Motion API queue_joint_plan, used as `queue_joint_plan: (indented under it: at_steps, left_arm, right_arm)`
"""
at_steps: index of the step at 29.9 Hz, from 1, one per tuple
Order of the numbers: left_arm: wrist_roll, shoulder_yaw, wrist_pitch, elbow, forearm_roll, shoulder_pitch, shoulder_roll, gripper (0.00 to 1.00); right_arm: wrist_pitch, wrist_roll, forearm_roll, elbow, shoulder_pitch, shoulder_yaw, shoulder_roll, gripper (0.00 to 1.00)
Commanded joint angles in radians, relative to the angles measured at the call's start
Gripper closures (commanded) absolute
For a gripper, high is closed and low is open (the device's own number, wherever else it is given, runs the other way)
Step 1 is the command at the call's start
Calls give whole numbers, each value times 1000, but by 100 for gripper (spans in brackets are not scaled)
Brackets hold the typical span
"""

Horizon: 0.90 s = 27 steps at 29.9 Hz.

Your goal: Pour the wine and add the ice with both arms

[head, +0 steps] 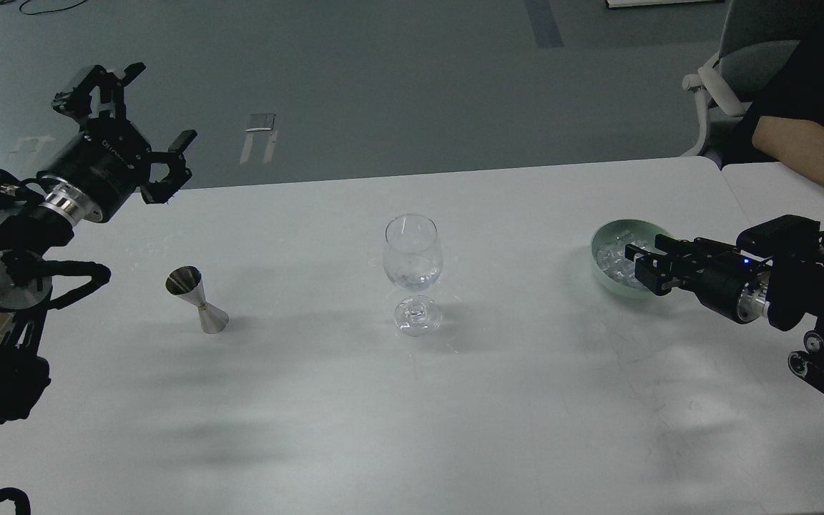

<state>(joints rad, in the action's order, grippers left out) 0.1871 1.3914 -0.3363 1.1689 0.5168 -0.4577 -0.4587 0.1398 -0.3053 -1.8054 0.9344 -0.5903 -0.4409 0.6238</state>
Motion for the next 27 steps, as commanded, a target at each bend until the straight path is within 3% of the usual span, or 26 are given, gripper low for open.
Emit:
queue_joint_plan:
  at_steps: [1, 27]
  left_arm:
    - [0, 1, -1, 0, 0, -1, 0, 1]
    - [0, 1, -6, 0, -1, 1, -2, 1]
  right_arm:
    - [0, 0, 0, -9, 0, 1, -6, 46]
    - [-16, 2, 0, -51, -36, 30, -39, 49]
